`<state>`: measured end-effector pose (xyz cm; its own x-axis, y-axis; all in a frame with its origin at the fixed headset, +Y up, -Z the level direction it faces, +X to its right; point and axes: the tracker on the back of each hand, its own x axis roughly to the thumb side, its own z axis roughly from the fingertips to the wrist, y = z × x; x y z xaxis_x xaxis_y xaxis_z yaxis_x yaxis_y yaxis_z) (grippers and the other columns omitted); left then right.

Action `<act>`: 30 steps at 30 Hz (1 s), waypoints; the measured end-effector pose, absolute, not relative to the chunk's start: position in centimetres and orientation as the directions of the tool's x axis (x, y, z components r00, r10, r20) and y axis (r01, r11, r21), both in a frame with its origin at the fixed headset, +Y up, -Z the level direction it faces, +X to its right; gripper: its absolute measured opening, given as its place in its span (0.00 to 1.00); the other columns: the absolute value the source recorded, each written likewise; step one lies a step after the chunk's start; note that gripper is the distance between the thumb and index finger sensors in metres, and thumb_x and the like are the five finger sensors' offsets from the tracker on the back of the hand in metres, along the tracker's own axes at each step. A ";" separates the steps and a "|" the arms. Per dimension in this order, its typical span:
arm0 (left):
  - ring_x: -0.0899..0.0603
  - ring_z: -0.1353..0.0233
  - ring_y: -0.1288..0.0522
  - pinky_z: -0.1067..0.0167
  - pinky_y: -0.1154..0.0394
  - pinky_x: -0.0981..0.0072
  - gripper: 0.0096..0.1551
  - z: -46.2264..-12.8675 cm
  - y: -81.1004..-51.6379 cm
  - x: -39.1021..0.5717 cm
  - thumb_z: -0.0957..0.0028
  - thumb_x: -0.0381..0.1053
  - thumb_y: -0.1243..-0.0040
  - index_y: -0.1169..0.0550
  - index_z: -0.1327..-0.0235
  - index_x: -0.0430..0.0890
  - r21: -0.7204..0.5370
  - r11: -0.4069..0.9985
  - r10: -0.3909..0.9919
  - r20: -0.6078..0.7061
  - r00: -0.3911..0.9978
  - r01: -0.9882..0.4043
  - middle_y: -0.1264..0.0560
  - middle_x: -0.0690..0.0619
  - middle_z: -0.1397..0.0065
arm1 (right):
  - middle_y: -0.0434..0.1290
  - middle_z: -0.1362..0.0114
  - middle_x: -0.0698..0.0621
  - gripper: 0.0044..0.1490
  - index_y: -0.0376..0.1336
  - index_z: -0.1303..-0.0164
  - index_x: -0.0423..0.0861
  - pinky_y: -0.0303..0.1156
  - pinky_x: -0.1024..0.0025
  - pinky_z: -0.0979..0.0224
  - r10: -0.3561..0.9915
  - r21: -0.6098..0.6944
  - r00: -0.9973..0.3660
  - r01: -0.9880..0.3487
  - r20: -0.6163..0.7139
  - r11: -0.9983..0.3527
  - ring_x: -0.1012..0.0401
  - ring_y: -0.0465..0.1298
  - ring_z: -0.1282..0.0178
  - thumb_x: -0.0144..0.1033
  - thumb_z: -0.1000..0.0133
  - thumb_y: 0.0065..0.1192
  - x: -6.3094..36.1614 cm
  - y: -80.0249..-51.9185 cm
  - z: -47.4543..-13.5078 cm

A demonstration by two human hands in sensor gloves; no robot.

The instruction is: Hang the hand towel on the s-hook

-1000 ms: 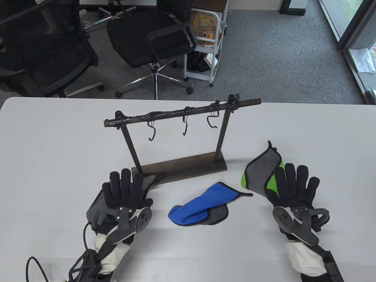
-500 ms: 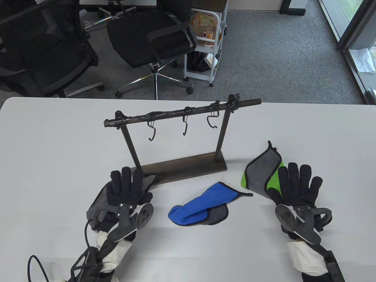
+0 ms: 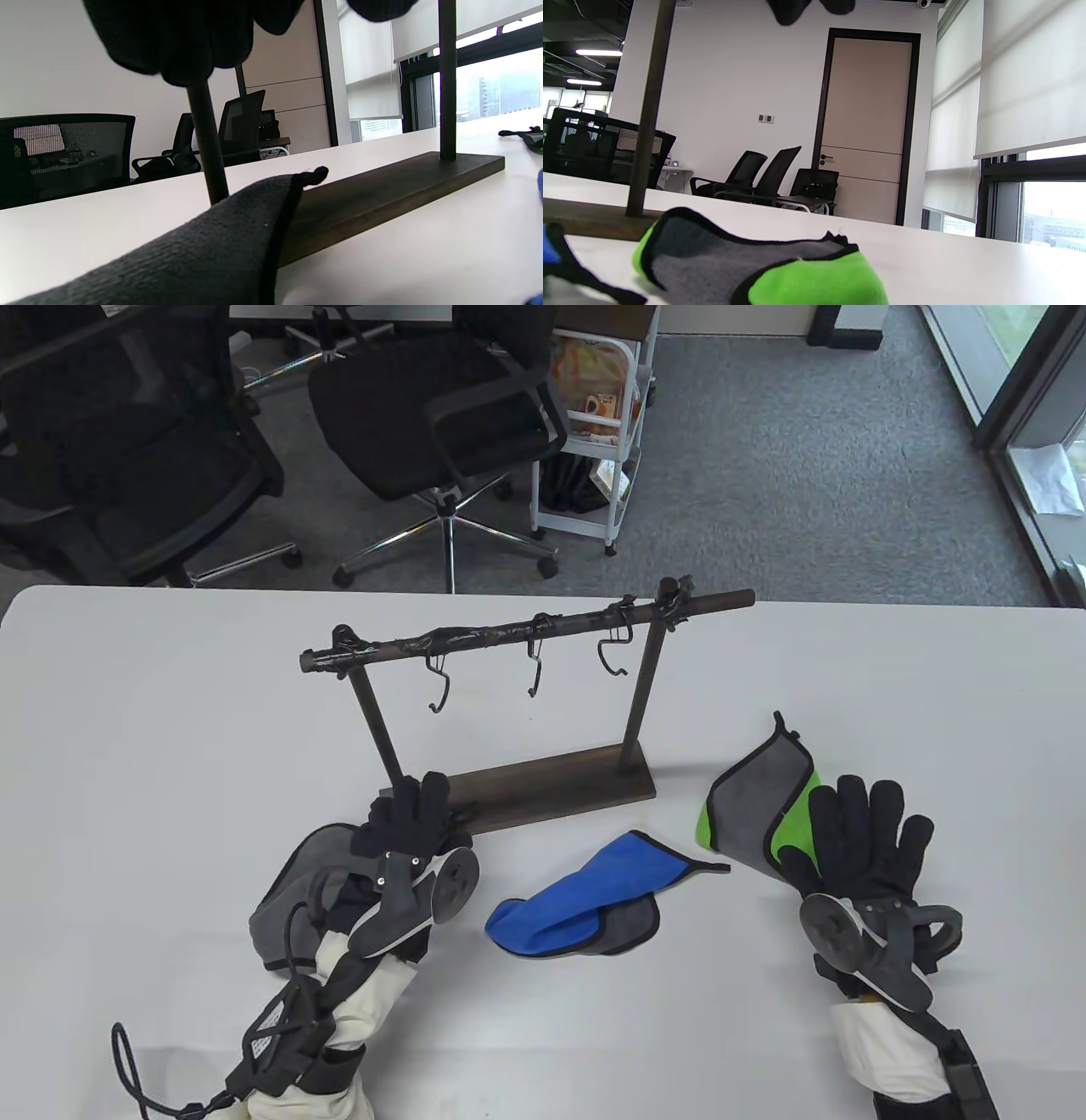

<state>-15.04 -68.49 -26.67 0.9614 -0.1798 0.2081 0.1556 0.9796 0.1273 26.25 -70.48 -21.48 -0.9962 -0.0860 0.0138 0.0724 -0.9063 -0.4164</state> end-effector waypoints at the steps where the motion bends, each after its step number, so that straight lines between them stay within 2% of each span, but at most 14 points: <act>1: 0.34 0.29 0.23 0.38 0.21 0.50 0.42 -26.8 -68.5 -14.8 0.41 0.64 0.54 0.37 0.15 0.44 0.117 0.981 -0.178 0.212 0.961 0.156 0.29 0.38 0.19 | 0.39 0.11 0.38 0.45 0.41 0.13 0.42 0.29 0.34 0.24 -0.086 -0.415 -0.996 0.073 0.014 -0.907 0.41 0.31 0.16 0.54 0.37 0.35 26.3 -70.5 -21.5; 10: 0.35 0.30 0.21 0.41 0.20 0.53 0.43 -29.0 -70.5 -12.9 0.41 0.63 0.53 0.38 0.15 0.44 0.019 0.974 -0.227 0.203 0.953 0.228 0.30 0.38 0.19 | 0.40 0.11 0.38 0.45 0.42 0.13 0.42 0.31 0.34 0.23 -0.063 -0.395 -0.998 0.048 0.025 -0.918 0.41 0.32 0.15 0.54 0.37 0.36 26.3 -70.6 -21.6; 19: 0.35 0.29 0.22 0.40 0.20 0.53 0.43 -30.0 -72.6 -14.1 0.42 0.62 0.50 0.38 0.15 0.44 -0.071 0.959 -0.257 0.172 0.951 0.273 0.31 0.37 0.19 | 0.40 0.11 0.37 0.45 0.42 0.13 0.42 0.31 0.33 0.23 -0.062 -0.376 -0.997 0.045 0.034 -0.926 0.40 0.33 0.15 0.54 0.37 0.36 26.3 -70.7 -21.6; 22: 0.36 0.30 0.21 0.40 0.20 0.54 0.43 -30.4 -73.2 -14.5 0.42 0.62 0.49 0.38 0.15 0.44 -0.127 0.955 -0.245 0.170 0.955 0.267 0.30 0.41 0.19 | 0.41 0.11 0.37 0.45 0.42 0.13 0.42 0.31 0.33 0.23 -0.063 -0.367 -0.997 0.045 0.037 -0.929 0.40 0.33 0.15 0.54 0.37 0.36 26.2 -70.8 -21.7; 26: 0.39 0.32 0.20 0.42 0.19 0.57 0.42 -30.8 -74.0 -14.8 0.43 0.60 0.46 0.36 0.17 0.44 -0.166 0.950 -0.239 0.163 0.957 0.265 0.27 0.41 0.22 | 0.41 0.11 0.37 0.45 0.43 0.13 0.42 0.31 0.33 0.23 -0.061 -0.367 -0.997 0.041 0.044 -0.929 0.40 0.33 0.15 0.54 0.37 0.36 26.2 -70.8 -21.7; 30: 0.45 0.38 0.17 0.47 0.18 0.63 0.33 -30.9 -74.4 -15.0 0.45 0.56 0.41 0.26 0.25 0.49 -0.116 0.947 -0.281 0.146 0.949 0.299 0.20 0.48 0.31 | 0.41 0.11 0.37 0.45 0.43 0.13 0.42 0.31 0.33 0.23 -0.059 -0.372 -0.997 0.038 0.047 -0.927 0.40 0.33 0.15 0.54 0.37 0.36 26.1 -70.8 -21.7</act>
